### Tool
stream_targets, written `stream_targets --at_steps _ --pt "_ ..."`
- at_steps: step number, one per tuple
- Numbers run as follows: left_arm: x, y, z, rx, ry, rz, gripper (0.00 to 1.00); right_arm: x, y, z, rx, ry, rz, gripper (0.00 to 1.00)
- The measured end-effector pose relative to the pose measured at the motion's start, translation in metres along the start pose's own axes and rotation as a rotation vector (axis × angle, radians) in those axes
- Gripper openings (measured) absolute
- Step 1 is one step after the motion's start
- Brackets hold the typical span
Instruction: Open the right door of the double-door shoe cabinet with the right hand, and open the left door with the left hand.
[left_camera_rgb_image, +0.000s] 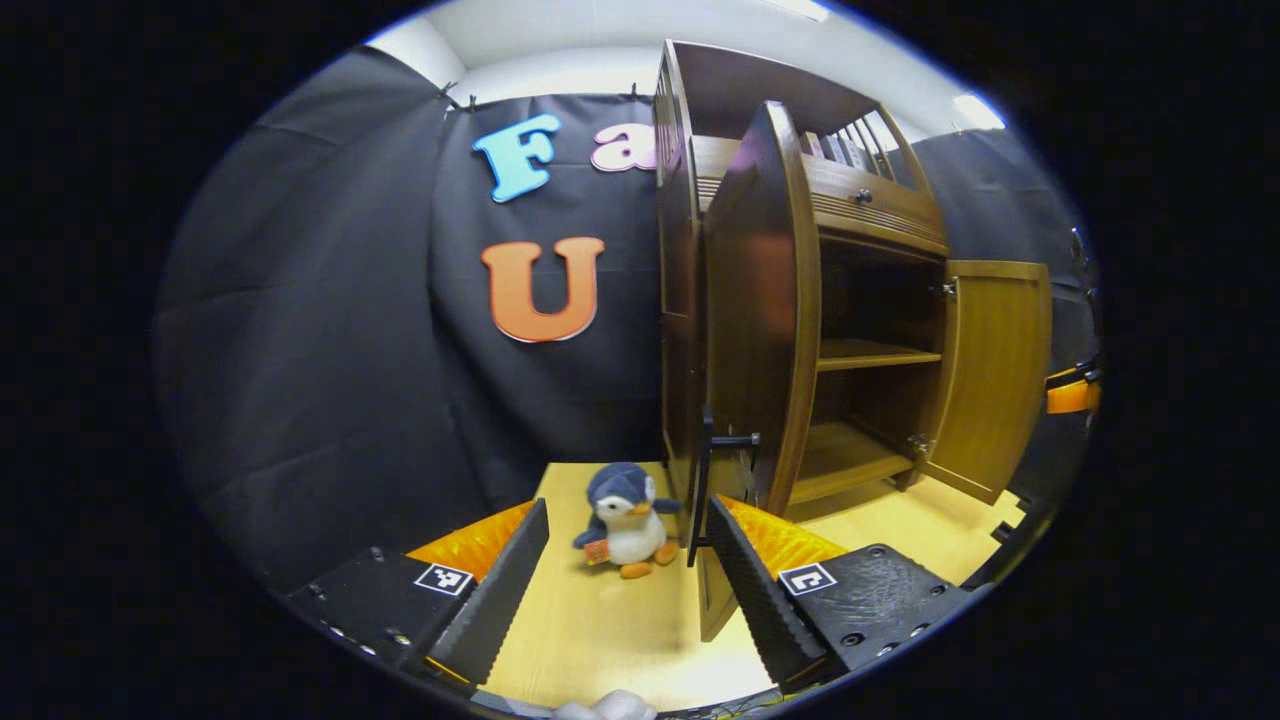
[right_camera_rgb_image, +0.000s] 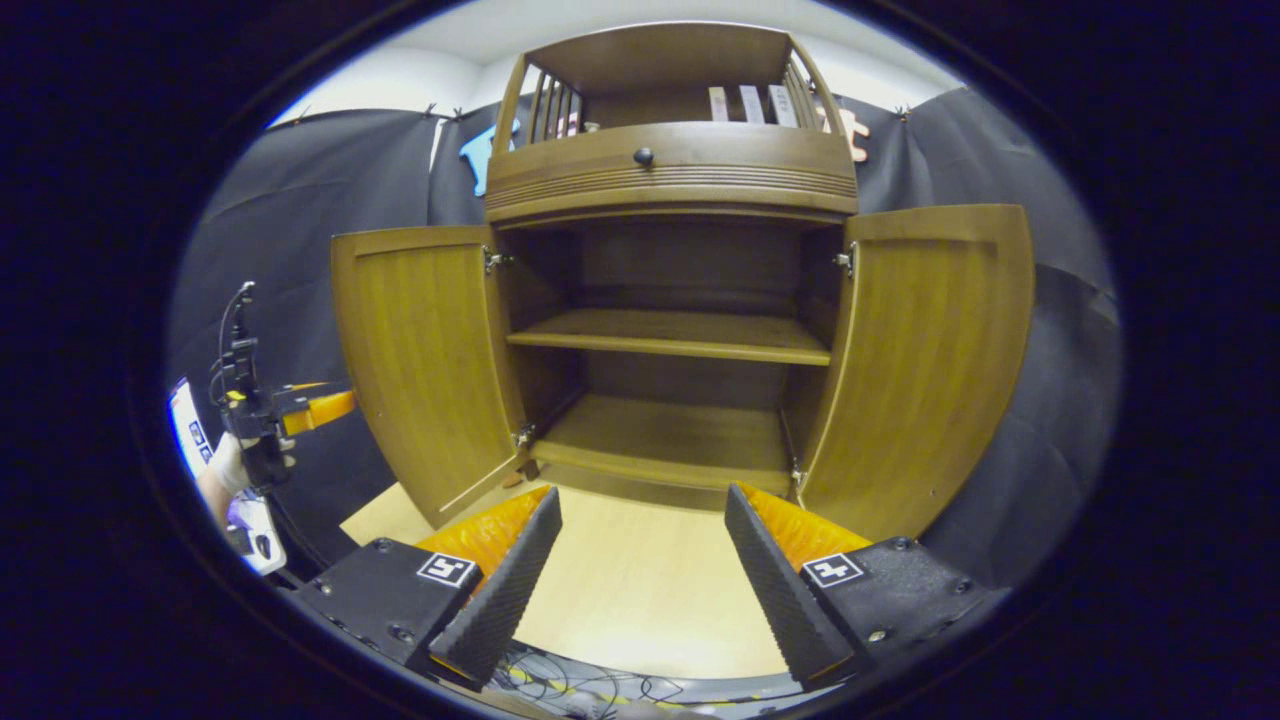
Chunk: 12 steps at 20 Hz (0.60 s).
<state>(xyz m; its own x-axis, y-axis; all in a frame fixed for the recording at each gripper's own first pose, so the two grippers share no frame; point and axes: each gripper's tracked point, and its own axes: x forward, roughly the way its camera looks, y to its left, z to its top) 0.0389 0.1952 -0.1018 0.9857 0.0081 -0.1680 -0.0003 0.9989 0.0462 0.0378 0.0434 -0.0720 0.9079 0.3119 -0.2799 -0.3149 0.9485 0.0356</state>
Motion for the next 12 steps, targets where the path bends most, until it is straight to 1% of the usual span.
stream_targets --at_steps 1,2,4,6,7,9,12 --pt "-0.01 -0.005 0.01 0.01 -0.01 0.039 0.95 0.001 -0.005 0.007 0.001 -0.02 -0.011 1.0" --pt "-0.019 -0.02 0.018 0.004 -0.017 0.047 0.95 0.001 -0.011 0.013 0.001 -0.04 -0.03 1.0" --pt "-0.03 -0.061 0.045 -0.011 -0.063 0.019 0.95 0.003 -0.025 0.026 0.006 -0.083 -0.06 1.0" --pt "-0.035 -0.089 0.062 0.001 -0.077 0.042 0.95 0.004 -0.035 0.034 0.02 -0.102 -0.068 1.0" --pt "-0.038 -0.104 0.068 -0.002 -0.087 0.043 1.0 0.004 -0.039 0.038 0.026 -0.11 -0.073 1.0" --pt "-0.04 -0.137 0.078 -0.022 -0.106 0.037 0.96 0.003 -0.053 0.043 0.037 -0.123 -0.089 1.0" --pt "-0.035 -0.174 0.07 -0.023 -0.08 0.046 0.96 -0.001 -0.071 0.044 0.05 -0.135 -0.119 1.0"
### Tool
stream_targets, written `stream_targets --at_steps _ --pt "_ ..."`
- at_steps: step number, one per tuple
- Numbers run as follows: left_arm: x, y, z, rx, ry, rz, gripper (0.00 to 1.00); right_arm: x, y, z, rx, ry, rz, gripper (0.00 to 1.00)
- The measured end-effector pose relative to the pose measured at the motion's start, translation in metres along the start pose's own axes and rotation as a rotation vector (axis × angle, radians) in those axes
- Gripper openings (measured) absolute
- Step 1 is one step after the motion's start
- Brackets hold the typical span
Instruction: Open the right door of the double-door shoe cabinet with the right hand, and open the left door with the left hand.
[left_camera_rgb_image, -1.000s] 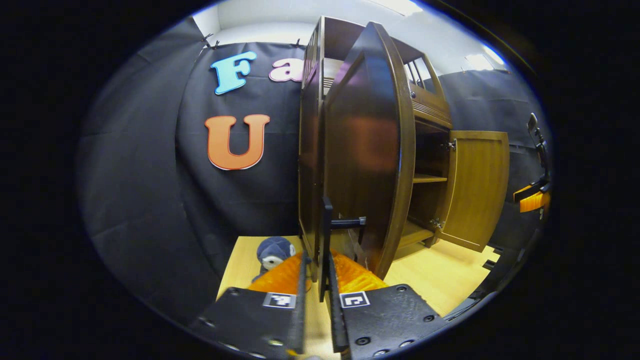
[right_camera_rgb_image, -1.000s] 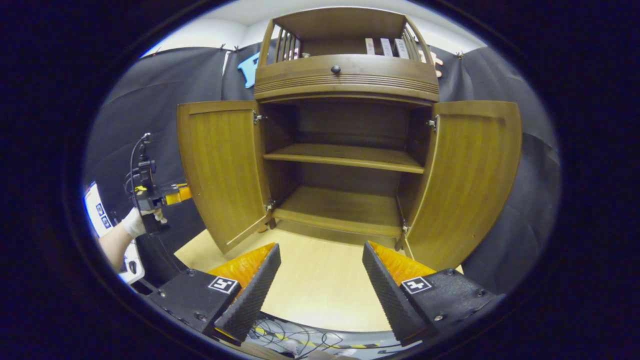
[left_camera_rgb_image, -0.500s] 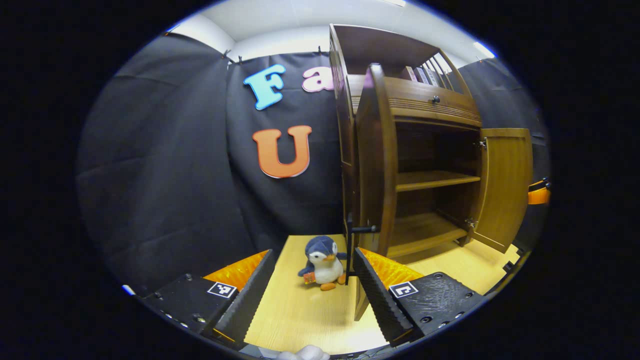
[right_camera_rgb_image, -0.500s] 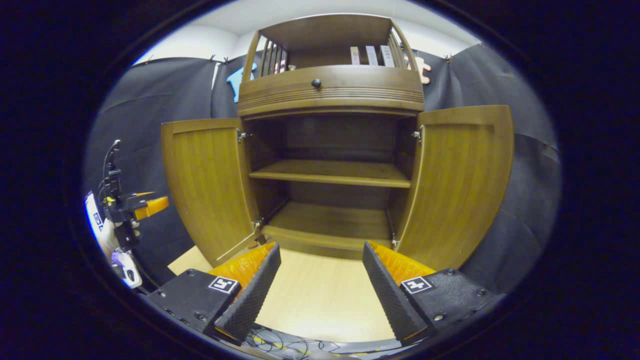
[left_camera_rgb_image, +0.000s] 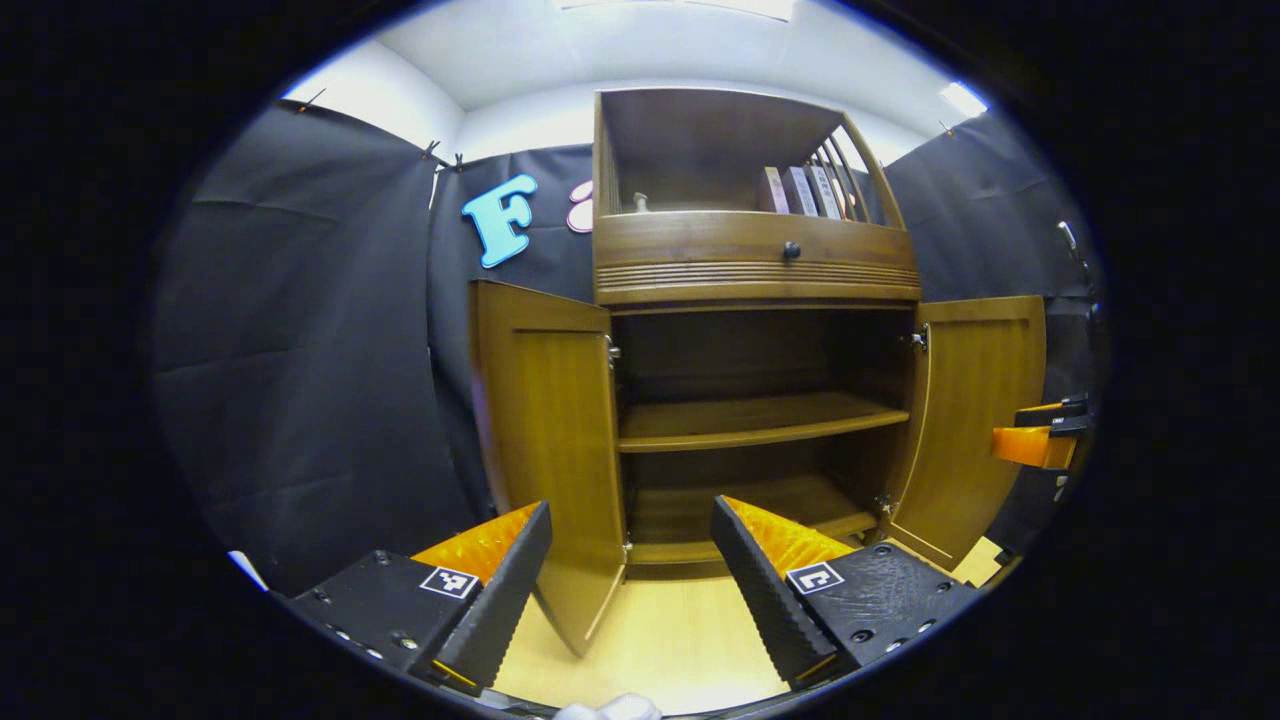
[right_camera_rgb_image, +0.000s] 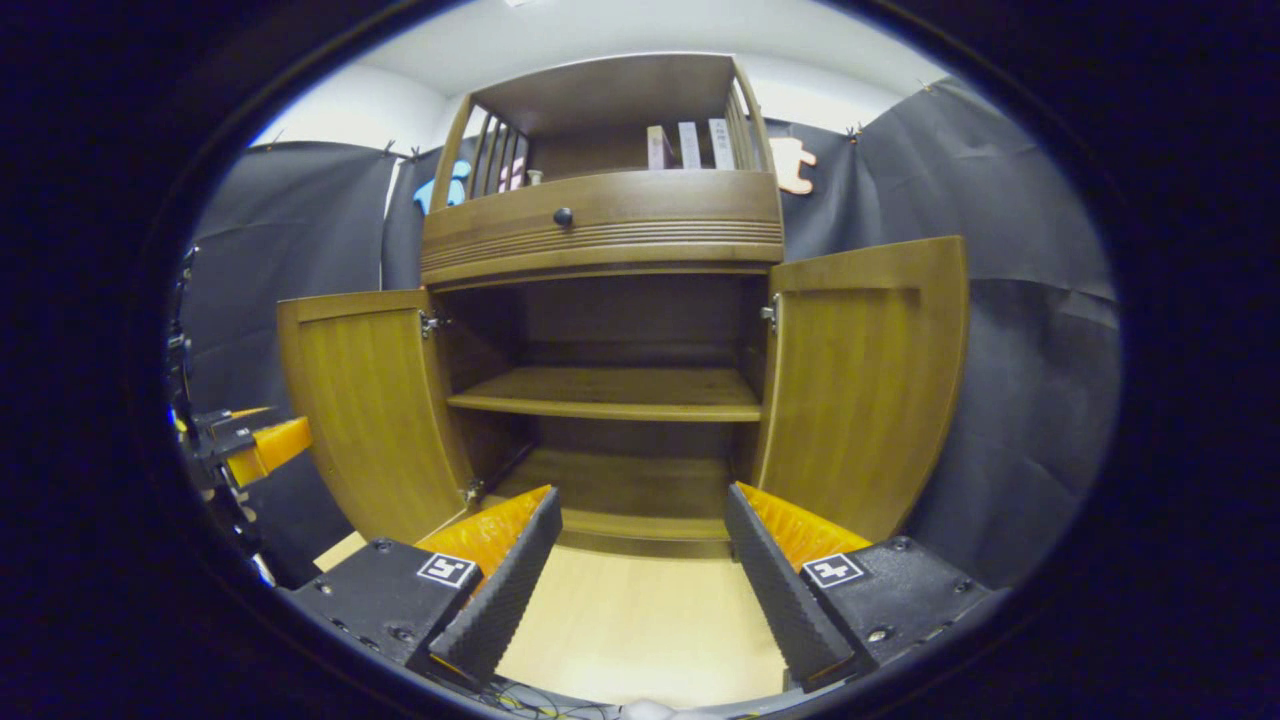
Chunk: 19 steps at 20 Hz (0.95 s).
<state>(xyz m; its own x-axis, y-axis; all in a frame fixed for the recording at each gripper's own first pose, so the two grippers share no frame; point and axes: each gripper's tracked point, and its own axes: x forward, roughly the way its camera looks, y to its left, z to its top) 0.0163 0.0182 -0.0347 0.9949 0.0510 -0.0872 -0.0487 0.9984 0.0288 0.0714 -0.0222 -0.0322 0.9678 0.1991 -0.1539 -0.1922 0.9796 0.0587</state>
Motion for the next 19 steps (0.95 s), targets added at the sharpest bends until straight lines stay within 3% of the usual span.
stream_targets --at_steps 8,19 --pt "0.013 -0.047 -0.009 -0.008 0.041 -0.036 0.96 -0.009 -0.031 -0.003 0.027 -0.008 -0.066 1.0" --pt "0.011 -0.043 0.004 -0.023 0.017 -0.077 0.96 -0.023 -0.018 0.0 0.021 -0.024 -0.085 1.0"
